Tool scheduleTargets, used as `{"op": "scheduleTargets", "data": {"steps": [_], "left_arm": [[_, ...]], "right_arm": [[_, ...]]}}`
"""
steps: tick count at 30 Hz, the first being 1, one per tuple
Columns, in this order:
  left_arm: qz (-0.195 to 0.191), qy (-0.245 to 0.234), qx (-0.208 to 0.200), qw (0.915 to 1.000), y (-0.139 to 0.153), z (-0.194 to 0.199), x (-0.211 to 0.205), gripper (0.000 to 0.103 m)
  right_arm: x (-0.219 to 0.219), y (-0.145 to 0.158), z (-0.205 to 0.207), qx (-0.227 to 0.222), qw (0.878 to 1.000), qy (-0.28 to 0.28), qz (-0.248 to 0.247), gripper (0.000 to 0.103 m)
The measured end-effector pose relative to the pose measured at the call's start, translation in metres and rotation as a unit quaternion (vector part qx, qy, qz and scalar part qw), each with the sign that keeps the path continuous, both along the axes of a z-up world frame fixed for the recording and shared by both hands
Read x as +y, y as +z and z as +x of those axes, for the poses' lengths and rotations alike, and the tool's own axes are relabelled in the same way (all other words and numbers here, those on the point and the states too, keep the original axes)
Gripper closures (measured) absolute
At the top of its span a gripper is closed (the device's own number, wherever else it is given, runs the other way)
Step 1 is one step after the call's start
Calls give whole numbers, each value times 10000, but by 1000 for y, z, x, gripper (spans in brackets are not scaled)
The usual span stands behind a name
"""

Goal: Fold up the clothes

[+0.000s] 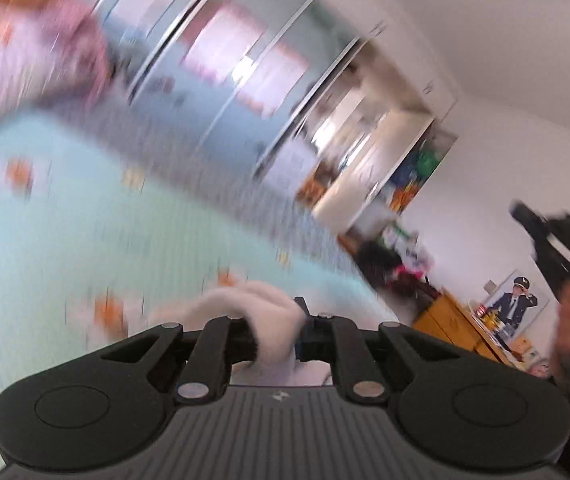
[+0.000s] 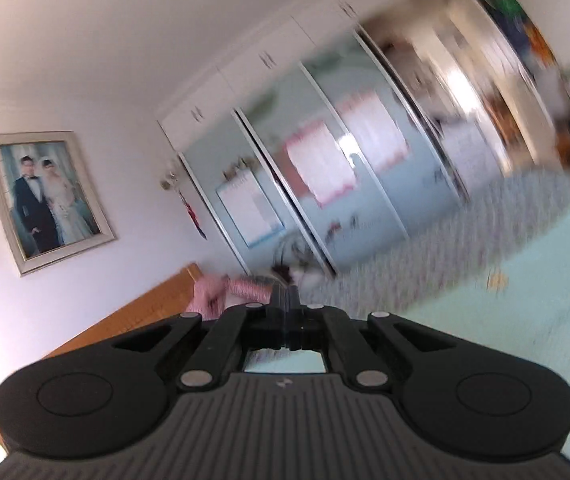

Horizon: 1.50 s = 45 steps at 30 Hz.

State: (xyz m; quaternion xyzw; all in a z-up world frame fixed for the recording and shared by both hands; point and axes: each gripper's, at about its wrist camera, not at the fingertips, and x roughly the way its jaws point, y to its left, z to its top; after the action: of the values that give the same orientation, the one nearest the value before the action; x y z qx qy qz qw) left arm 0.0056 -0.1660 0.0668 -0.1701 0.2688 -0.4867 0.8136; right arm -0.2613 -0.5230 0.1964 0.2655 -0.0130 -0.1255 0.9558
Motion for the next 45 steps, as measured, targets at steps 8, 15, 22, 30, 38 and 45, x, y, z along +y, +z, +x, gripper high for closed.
{"op": "scheduleTargets", "data": {"steps": [8, 15, 22, 30, 38, 45], "left_arm": [[411, 76, -332, 9986, 1, -5, -6, 92], [1383, 1180, 1499, 9718, -143, 15, 49, 91], [1187, 1302, 2841, 9425, -206, 2, 103, 72], [752, 104, 3375, 9383, -217, -32, 75, 66], [691, 925, 4274, 8966, -247, -3, 35, 65], [303, 1266, 4918, 8609, -243, -3, 34, 60]], "right_arm": [[-8, -74, 2, 1477, 9887, 40, -238, 18], [-6, -224, 45, 3043, 9498, 232, 691, 19], [32, -294, 33, 3516, 9278, 372, 1192, 19], [65, -310, 27, 3354, 9183, 853, 1924, 54], [93, -260, 25, 2545, 9418, 1177, 1856, 80], [83, -264, 5, 2404, 9407, 1040, 2156, 82]]}}
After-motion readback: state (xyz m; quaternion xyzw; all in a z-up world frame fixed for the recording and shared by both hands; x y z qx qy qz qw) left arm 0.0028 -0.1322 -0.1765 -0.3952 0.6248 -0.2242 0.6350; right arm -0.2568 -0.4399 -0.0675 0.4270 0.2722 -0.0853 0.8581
